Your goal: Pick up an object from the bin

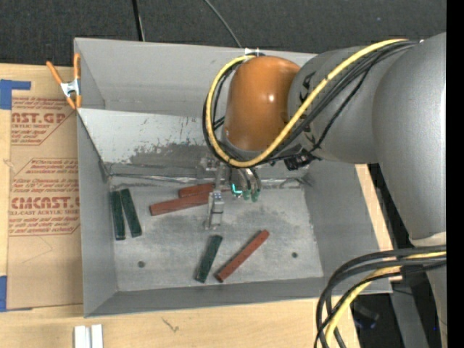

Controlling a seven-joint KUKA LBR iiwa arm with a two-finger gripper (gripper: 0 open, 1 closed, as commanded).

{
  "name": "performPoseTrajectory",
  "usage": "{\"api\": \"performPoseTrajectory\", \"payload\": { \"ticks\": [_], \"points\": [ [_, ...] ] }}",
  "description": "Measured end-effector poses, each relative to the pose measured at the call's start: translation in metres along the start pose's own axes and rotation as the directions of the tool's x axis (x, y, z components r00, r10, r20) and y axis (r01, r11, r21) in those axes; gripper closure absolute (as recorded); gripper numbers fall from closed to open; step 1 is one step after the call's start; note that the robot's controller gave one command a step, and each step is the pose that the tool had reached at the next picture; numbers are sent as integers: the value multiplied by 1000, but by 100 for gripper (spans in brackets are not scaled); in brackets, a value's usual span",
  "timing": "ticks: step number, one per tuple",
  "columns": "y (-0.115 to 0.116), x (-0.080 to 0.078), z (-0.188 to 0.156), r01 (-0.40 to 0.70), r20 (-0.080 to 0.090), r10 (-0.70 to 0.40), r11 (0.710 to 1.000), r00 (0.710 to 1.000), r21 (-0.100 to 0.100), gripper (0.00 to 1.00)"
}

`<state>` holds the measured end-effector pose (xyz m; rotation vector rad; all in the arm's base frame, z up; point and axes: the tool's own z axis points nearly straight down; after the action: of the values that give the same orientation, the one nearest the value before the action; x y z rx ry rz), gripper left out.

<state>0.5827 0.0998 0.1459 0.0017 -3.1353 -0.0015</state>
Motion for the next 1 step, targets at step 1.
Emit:
{"api": "performPoseTrajectory", "payload": {
  "ticks": [1],
  "points": [
    [0, -2, -5, 0, 8, 0, 1000, 1000, -1, 0]
  ]
}}
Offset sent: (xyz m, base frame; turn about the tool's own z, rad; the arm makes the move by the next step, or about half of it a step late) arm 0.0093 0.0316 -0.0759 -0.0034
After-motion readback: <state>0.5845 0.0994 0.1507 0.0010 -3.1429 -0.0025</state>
